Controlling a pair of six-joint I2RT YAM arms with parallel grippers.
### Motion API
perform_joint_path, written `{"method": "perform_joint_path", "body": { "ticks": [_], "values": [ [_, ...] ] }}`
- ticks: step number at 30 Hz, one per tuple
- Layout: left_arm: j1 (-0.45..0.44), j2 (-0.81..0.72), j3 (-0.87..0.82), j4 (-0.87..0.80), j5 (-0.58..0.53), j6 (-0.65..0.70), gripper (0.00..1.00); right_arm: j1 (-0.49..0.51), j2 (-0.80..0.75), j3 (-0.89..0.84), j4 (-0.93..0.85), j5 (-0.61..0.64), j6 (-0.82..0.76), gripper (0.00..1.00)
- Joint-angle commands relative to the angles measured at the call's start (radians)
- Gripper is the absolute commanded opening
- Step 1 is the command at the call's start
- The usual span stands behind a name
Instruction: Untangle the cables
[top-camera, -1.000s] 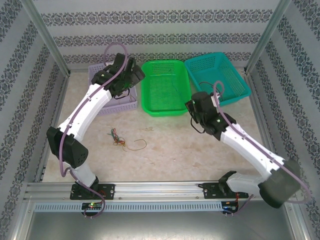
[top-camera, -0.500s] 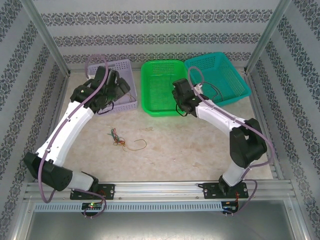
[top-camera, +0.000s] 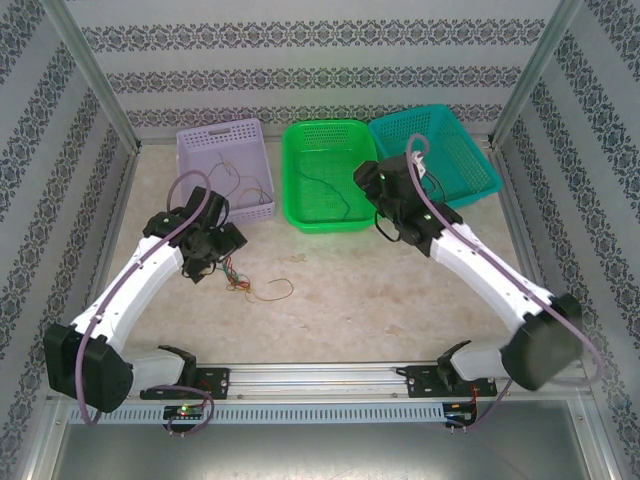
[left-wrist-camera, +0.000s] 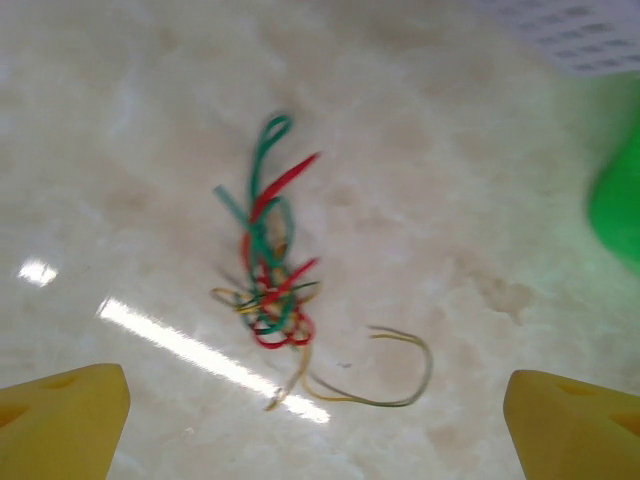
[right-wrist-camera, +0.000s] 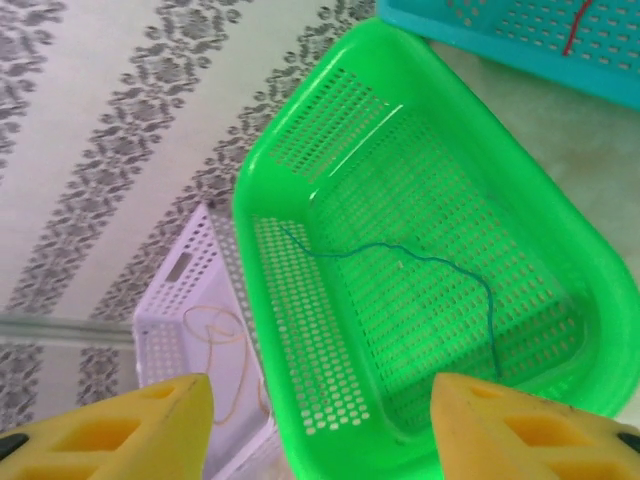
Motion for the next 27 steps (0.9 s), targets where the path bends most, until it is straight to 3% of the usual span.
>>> {"method": "perform_joint_path", "body": {
  "ticks": [1, 4, 8, 14, 16, 18, 22, 27],
  "values": [
    [0.071, 0.015, -0.094, 0.075, 0.162, -0.057, 0.96, 0.039, -0.054, -0.097, -0.01, -0.104, -0.234, 0.57],
    [0.097, 0.097, -0.131, 0.158, 0.257, -0.07, 0.94, 0.114, -0.108, -0.185, -0.028, -0.176, -0.372, 0.55],
    [0.096, 0.197, -0.142, 0.191, 0.248, -0.045, 0.84, 0.214, -0.147, -0.294, -0.01, -0.264, -0.456, 0.54],
    [0.095, 0.282, -0.209, 0.288, 0.222, -0.01, 0.35, 0.314, -0.069, -0.323, 0.016, -0.389, -0.484, 0.54],
    [0.088, 0.285, -0.226, 0.308, 0.232, -0.018, 0.13, 0.326, -0.022, -0.315, 0.024, -0.429, -0.464, 0.54],
    [0.074, 0.248, -0.237, 0.325, 0.228, -0.039, 0.03, 0.336, 0.019, -0.297, 0.013, -0.444, -0.442, 0.54],
    [0.036, 0.142, -0.238, 0.382, 0.276, -0.115, 0.0, 0.342, 0.047, -0.295, 0.069, -0.471, -0.383, 0.55],
    [-0.017, 0.068, -0.168, 0.317, 0.271, -0.133, 0.0, 0.335, 0.074, -0.261, 0.118, -0.475, -0.352, 0.56]
  ]
}}
